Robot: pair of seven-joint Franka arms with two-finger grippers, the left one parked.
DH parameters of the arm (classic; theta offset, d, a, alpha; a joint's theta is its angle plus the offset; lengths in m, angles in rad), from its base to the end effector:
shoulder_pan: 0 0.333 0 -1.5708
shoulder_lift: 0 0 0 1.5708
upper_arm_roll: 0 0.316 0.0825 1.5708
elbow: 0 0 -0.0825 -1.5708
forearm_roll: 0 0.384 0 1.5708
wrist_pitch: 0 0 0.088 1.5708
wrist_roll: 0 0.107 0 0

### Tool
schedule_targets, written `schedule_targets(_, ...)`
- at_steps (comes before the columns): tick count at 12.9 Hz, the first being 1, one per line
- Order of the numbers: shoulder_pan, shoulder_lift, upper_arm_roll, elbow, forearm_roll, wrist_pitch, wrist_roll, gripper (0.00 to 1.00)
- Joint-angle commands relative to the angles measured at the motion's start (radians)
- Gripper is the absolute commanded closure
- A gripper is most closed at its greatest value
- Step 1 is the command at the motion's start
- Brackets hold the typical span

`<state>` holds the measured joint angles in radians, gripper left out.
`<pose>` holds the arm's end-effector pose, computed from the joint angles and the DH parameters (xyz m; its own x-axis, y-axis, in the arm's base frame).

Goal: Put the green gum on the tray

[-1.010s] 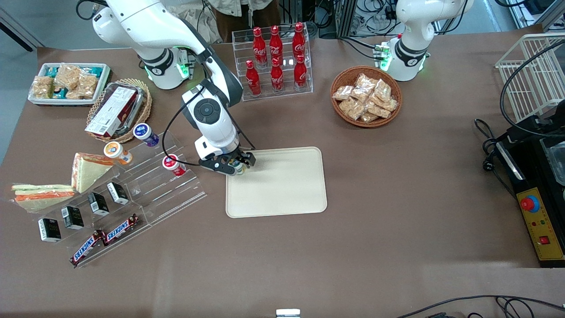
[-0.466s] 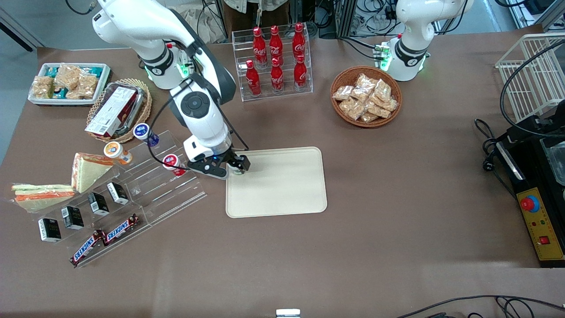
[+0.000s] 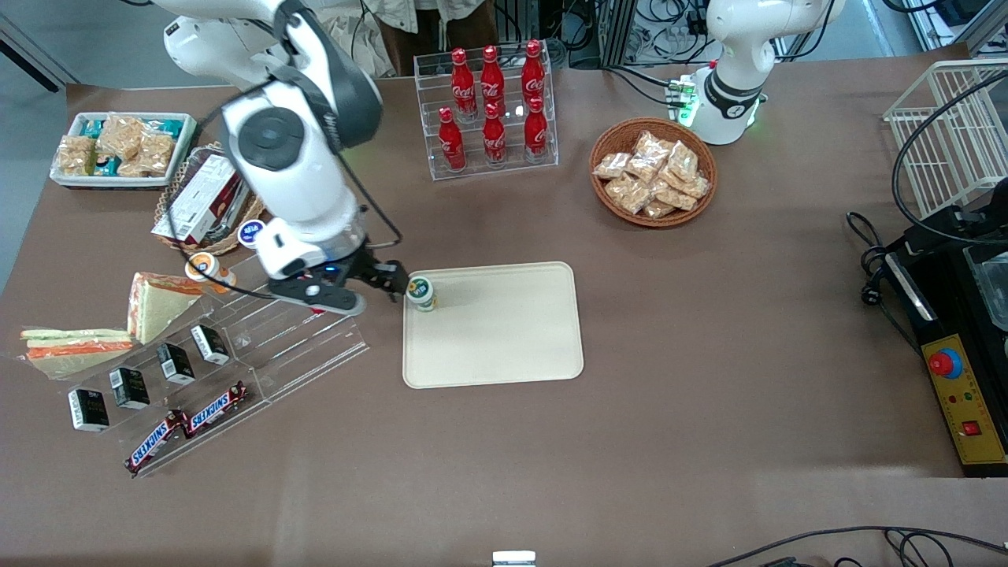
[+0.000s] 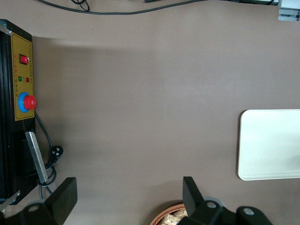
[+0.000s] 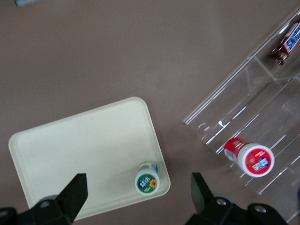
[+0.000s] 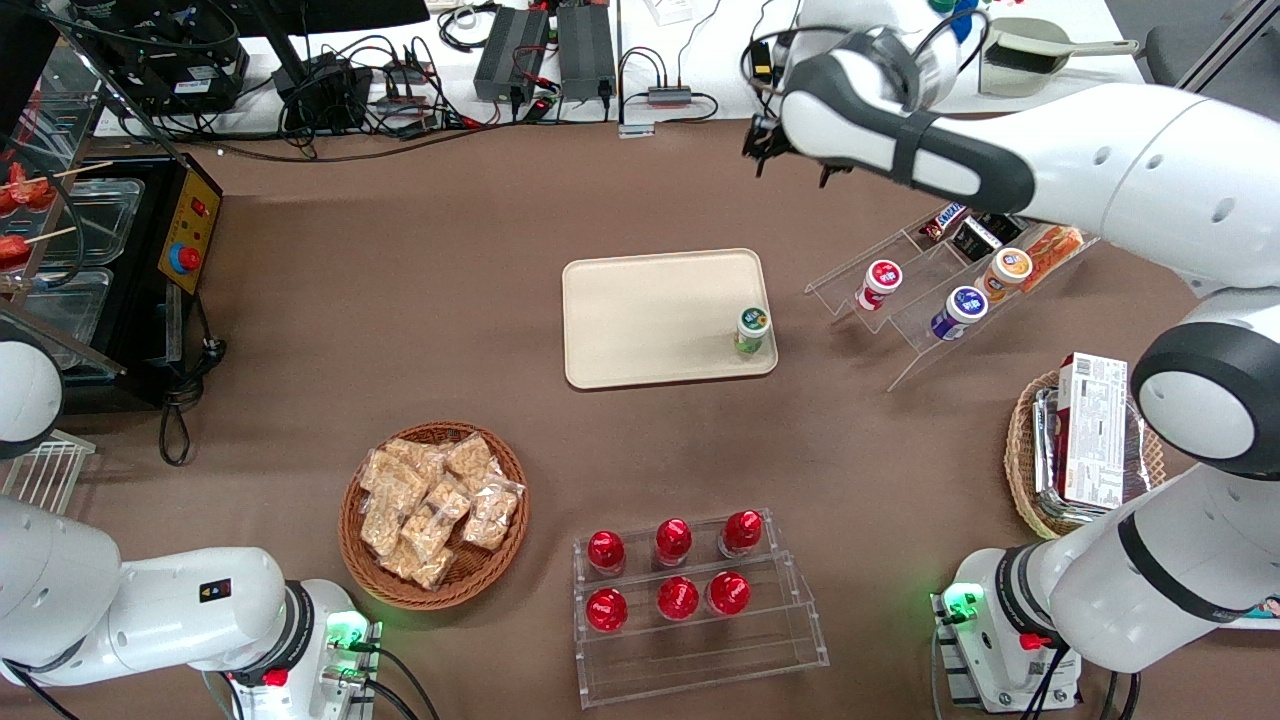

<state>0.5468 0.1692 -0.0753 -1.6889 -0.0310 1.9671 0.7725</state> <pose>0.5566 0.2847 0.5044 0.9523 -0.2855 0.1076 -0.2822 -0.9583 -0.0457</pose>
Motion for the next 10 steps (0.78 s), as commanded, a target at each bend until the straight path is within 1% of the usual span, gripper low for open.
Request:
schedule_targets(1,-0.071,-0.06,0.011,0.037,-0.017,-0.077,-0.034,0.02)
schedule_targets(3,-0.141,-0.088,0.018,0.058,-0.015,-0.114,-0.143,0.02)
schedule_targets(4,-0.198,-0.105,0.031,0.058,-0.013,-0.119,-0.209,0.02)
schedule_targets(6,-0.347,-0.128,0.089,0.058,-0.009,-0.119,-0.387,0.02)
schedule_targets(7,-0.402,-0.132,0.1,0.058,-0.007,-0.12,-0.462,0.02)
schedule_targets(9,-0.462,-0.137,0.091,0.067,-0.016,-0.172,-0.582,0.02)
schedule_targets(10,-0.503,-0.135,0.085,0.077,-0.017,-0.181,-0.672,0.02)
